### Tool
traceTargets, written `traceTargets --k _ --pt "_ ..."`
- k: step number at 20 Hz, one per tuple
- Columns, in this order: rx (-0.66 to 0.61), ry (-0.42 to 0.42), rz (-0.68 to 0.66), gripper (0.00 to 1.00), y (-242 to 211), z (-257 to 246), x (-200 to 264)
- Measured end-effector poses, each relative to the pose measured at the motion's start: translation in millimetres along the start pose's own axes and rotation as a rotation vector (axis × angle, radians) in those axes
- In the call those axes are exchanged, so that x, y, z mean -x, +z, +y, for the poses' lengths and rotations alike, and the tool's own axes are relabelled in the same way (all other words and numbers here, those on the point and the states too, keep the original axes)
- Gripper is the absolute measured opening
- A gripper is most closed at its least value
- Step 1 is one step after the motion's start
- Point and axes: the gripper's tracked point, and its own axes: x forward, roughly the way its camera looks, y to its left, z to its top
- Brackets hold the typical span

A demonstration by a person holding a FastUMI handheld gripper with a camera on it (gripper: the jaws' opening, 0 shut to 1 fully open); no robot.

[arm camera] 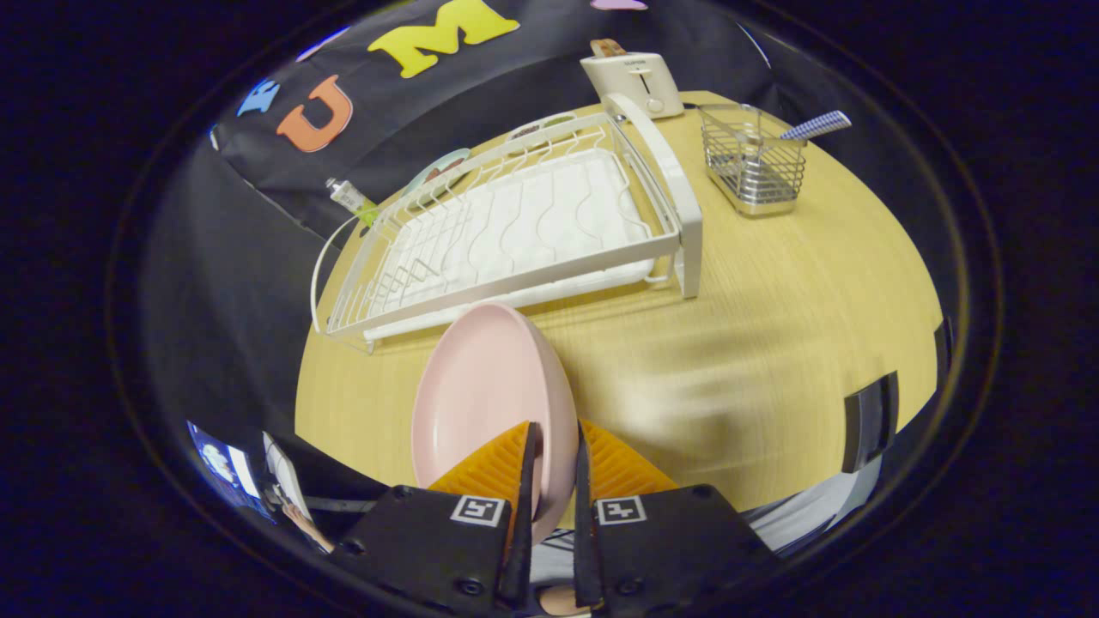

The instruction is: Take the plate from the dish rack, then take the spoon from the basket and place it into the plate.

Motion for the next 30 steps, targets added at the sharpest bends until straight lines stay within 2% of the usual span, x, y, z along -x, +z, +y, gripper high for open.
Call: traceTargets --k 7,10,12,13,16,19,22,24,27,30 --pt "-0.021 -0.022 0.012 0.38 1 -18 -8" --pt "0.016 -0.083 -0.044 0.36 11 -32 -4" --pt "0.026 -0.077 -0.088 0.45 18 -34 4" --pt "0.037 -0.083 -0.116 0.63 22 -38 6" --pt "0.096 -0.158 -0.244 0.87 39 -63 20" --pt "0.16 -0.262 -0.407 0.94 62 -95 42" --pt "0.217 -0.35 -0.61 0.95 89 -123 71" --pt "0.208 -0.358 -0.718 0.98 104 -137 87" --pt "0.195 -0.354 -0.806 1.0 132 -158 92" --pt "0.166 -0.277 -0.888 1.0 166 -164 88"
